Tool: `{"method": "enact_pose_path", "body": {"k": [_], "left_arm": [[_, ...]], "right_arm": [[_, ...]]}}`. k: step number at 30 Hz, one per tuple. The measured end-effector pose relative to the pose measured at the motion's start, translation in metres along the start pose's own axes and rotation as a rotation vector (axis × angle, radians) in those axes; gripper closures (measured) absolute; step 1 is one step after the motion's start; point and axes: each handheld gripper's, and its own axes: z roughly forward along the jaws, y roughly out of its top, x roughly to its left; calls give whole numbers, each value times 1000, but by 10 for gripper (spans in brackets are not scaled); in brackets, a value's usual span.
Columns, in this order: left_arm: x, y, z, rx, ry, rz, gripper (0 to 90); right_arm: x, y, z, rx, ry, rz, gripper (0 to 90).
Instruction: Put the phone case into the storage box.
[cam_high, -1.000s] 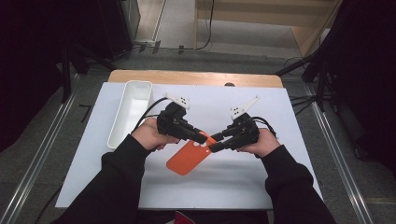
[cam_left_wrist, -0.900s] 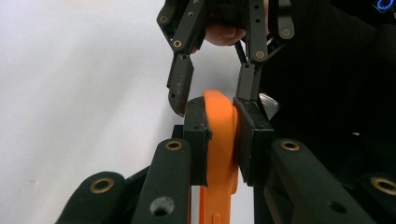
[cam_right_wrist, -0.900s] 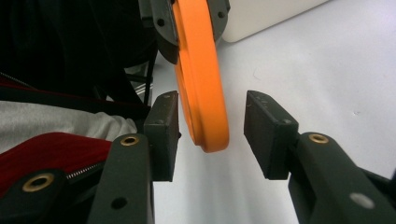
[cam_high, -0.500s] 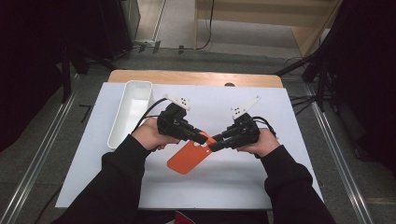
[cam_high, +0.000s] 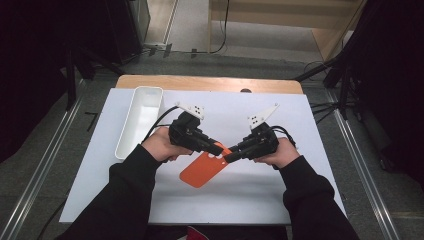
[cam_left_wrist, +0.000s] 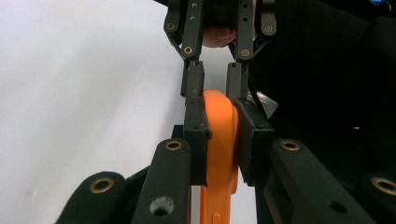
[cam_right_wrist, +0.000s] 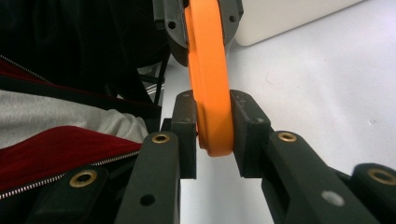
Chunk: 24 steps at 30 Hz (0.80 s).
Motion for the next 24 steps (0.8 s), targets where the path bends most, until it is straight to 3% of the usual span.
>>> {"method": "enact_pose_path", "body": {"k": [24], "left_arm": [[1,-1,0,-9,-20,21,743]], "right_arm": [[2,1,0,3,22,-8,750]]}}
